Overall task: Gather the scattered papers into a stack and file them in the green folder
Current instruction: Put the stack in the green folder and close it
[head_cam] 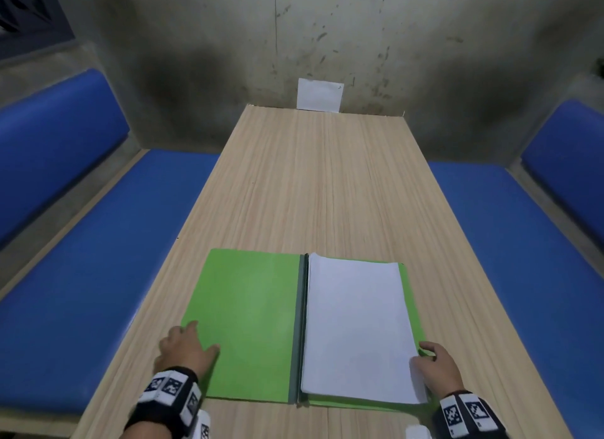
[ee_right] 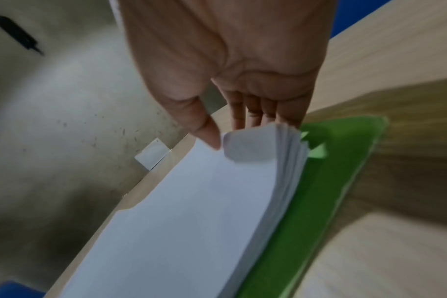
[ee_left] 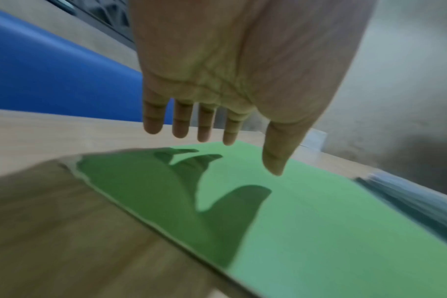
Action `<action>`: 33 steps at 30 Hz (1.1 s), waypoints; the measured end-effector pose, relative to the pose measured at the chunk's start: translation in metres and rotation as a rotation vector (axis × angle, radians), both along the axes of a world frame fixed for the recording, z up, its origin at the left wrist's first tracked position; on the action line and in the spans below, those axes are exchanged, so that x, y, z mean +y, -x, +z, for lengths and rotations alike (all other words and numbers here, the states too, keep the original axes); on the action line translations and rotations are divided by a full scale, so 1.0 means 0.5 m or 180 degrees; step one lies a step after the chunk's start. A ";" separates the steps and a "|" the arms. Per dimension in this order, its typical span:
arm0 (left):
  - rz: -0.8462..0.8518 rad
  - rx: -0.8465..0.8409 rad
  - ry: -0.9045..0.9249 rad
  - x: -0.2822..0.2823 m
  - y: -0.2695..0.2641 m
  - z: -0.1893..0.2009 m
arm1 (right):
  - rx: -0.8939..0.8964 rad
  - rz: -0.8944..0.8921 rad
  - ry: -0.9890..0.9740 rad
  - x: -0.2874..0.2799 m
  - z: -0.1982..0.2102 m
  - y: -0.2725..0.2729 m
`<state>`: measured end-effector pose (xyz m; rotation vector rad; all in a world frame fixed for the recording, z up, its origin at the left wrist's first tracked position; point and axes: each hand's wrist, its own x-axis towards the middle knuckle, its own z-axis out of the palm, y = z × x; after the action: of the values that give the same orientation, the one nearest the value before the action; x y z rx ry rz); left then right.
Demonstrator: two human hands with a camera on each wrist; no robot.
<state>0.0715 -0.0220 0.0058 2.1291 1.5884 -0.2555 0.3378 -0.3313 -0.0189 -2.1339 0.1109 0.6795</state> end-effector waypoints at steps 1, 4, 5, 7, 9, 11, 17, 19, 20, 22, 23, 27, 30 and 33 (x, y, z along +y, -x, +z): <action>0.0197 0.0057 0.0050 0.015 0.011 -0.002 | -0.0056 -0.0026 0.0059 -0.004 -0.001 0.002; 0.0528 0.0076 0.0153 0.039 0.022 -0.011 | -0.0183 -0.0084 0.0147 -0.007 -0.007 0.006; 0.0597 0.0074 0.0181 0.042 0.021 -0.012 | -0.0193 -0.0104 0.0120 -0.006 -0.005 0.007; 0.0699 0.0082 0.0327 0.050 0.019 -0.009 | -0.0211 -0.0087 0.0087 -0.003 -0.003 0.004; 0.0816 -0.0046 0.0543 0.059 0.021 -0.002 | -0.0177 -0.0103 0.0034 -0.004 -0.001 0.000; 0.0803 -0.0212 0.0820 0.065 0.029 0.009 | -0.0129 -0.0112 -0.0008 -0.006 0.000 -0.003; 0.0100 -0.1391 0.1162 0.065 0.043 0.161 | -0.0047 -0.0230 -0.0037 -0.010 -0.012 -0.008; -0.0304 -0.1907 0.1461 0.037 0.027 0.241 | -0.0029 -0.0279 -0.0068 -0.011 -0.014 -0.007; -0.0558 -0.2064 0.1617 0.012 0.010 0.278 | -0.0013 -0.0302 -0.0080 -0.013 -0.015 -0.007; -0.1014 -0.2070 0.1830 -0.046 -0.030 0.320 | 0.0030 -0.0360 -0.0115 -0.015 -0.014 -0.006; -0.1131 -0.2070 0.2026 -0.074 -0.054 0.321 | 0.0063 -0.0389 -0.0133 -0.016 -0.013 -0.006; -0.1742 -0.2091 0.2295 -0.171 -0.146 0.277 | 0.0233 -0.0531 -0.0275 -0.016 -0.015 -0.001; -0.2199 -0.1521 0.2237 -0.213 -0.186 0.209 | 0.0222 -0.0637 -0.0315 -0.018 -0.011 -0.002; -0.2364 -0.0739 0.1487 -0.230 -0.201 0.133 | 0.0258 -0.0475 -0.0306 -0.023 0.023 -0.003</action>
<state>0.1720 -0.1371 0.0725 2.1641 0.4882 -0.5302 0.3393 -0.3429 -0.0073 -1.9843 0.2735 0.6698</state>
